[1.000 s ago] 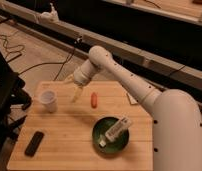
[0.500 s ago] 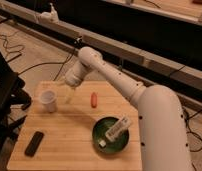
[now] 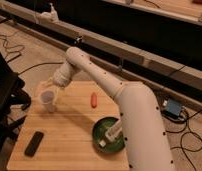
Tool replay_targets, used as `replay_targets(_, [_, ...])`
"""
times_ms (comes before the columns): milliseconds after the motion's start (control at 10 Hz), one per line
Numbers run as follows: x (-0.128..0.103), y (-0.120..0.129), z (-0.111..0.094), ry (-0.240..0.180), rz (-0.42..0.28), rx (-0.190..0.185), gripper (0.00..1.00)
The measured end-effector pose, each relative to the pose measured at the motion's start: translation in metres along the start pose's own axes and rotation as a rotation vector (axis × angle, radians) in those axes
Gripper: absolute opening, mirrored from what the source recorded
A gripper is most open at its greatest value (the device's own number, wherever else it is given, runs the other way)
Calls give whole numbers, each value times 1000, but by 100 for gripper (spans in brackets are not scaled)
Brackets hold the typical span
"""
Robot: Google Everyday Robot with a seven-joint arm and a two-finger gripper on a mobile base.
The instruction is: Pick up the ceramic cup
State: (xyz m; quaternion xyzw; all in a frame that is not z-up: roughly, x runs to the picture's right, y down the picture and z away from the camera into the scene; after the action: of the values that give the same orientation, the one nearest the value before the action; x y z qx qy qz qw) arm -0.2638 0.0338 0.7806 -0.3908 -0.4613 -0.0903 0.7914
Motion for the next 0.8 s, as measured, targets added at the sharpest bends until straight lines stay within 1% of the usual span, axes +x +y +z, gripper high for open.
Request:
replay_targets(200, [0,-3,24,-11,-6,-56,80])
replay_targets(400, [8,-4,41,-19,12,-96,80])
replay_targets(600, [18,-8,50,-24,37,-113,80])
replay_targets(800, [29,-11,55,-25,68,-116,80])
